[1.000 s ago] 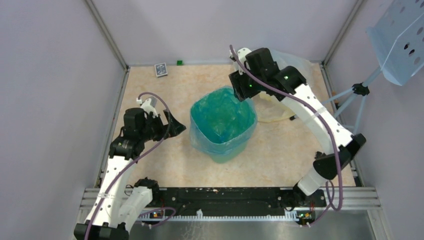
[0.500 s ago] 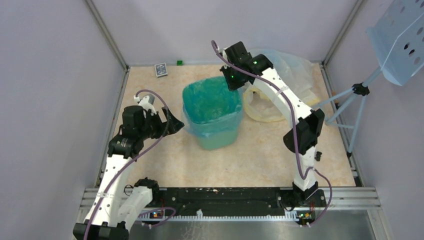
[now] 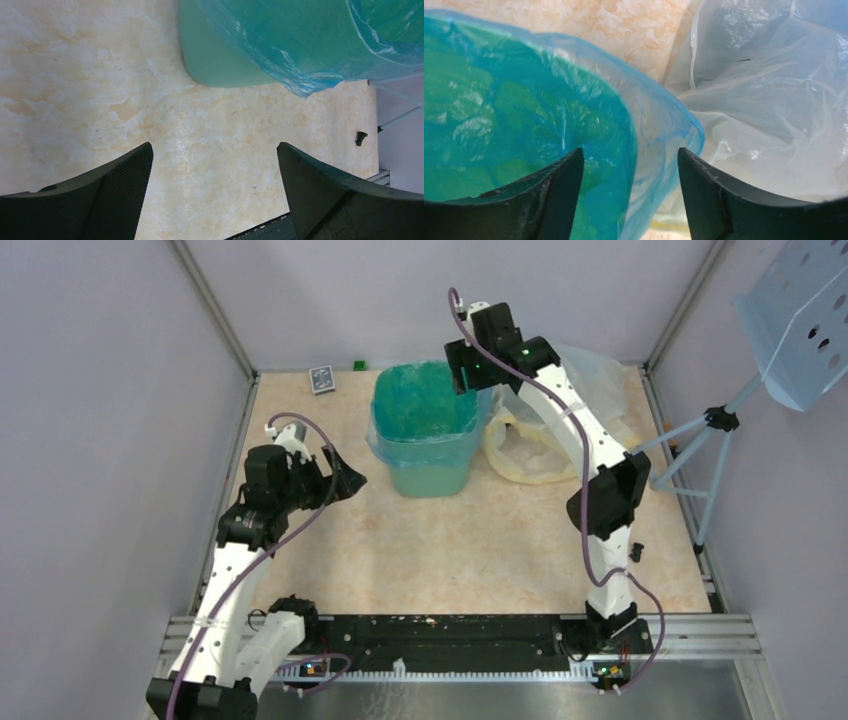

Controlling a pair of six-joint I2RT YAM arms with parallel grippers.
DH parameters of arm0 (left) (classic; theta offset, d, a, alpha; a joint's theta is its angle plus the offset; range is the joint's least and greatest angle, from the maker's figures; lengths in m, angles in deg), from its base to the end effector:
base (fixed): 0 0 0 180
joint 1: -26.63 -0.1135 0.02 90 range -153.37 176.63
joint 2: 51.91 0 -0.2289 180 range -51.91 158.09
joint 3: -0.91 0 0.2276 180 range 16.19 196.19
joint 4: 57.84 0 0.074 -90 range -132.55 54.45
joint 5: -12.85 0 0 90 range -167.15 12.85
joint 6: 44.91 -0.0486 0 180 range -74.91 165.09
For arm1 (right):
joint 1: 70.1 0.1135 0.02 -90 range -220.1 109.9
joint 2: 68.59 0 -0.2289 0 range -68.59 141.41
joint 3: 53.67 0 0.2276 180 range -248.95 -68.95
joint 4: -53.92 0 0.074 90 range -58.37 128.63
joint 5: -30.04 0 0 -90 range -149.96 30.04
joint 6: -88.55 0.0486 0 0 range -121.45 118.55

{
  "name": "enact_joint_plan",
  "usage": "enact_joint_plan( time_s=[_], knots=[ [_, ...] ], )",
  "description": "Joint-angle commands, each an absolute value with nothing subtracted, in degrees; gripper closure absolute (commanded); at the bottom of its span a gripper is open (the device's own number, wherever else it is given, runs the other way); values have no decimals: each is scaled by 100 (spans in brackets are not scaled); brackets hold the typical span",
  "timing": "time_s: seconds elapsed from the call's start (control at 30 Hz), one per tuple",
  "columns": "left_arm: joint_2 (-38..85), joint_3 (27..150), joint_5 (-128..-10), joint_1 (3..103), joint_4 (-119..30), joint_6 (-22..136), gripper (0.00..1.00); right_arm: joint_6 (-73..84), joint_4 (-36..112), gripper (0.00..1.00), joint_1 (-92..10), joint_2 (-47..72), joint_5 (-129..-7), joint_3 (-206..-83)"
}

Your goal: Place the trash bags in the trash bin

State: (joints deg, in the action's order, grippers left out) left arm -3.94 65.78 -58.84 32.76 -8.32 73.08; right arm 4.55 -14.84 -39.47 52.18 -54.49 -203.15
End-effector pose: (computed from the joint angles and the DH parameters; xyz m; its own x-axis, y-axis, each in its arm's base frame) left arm 0.1830 -0.0350 0.2849 -0.6443 -0.3789 -0.6643 0.0703 0.8356 -0.5448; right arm 0.3727 0.2153 0.3408 -0.5971 -0.2326 -0.7677 -0.3841 0.9231 0.0190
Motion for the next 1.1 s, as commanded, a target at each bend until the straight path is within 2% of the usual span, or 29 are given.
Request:
enact_joint_plan(
  time_s=[0.0,0.03,0.17,0.47,0.57,0.7,0.8,0.9,0.97,1.07],
  knots=[
    [-432,6456,-5956,3253,-1381,7311,1,190,-556,27,-3902,3710,-5646,-19384],
    [-466,6430,-5955,3252,-1454,7242,1,183,-376,24,-3899,3400,-5704,-18976],
    [-841,6160,-6064,3252,-1859,6997,1,298,619,22,-3899,1903,-5476,-16900],
    [-1857,4679,-5620,3260,-3776,6899,1,249,4214,23,-3916,-1726,-4604,-10938],
    [-1829,4314,-5507,3260,-4158,6933,1,512,4780,20,-3925,-2794,-3935,-9531],
    [-1603,4068,-5582,3260,-4358,7071,1,698,5048,16,-3966,-3820,-3309,-8330],
    [-1543,3690,-5675,3269,-4883,7387,1,645,5416,16,-4042,-4138,-3206,-7839],
    [-1572,3279,-6047,3269,-5586,7355,1,318,6650,14,-4188,-4028,-3051,-7364],
    [-1498,3160,-6529,3265,-5864,7278,1,-254,7800,16,-4427,-3629,-3306,-7075],
    [-1256,2990,-7027,3260,-6355,7273,1,-250,9087,17,-5020,-2550,-3522,-6974]
  ],
)
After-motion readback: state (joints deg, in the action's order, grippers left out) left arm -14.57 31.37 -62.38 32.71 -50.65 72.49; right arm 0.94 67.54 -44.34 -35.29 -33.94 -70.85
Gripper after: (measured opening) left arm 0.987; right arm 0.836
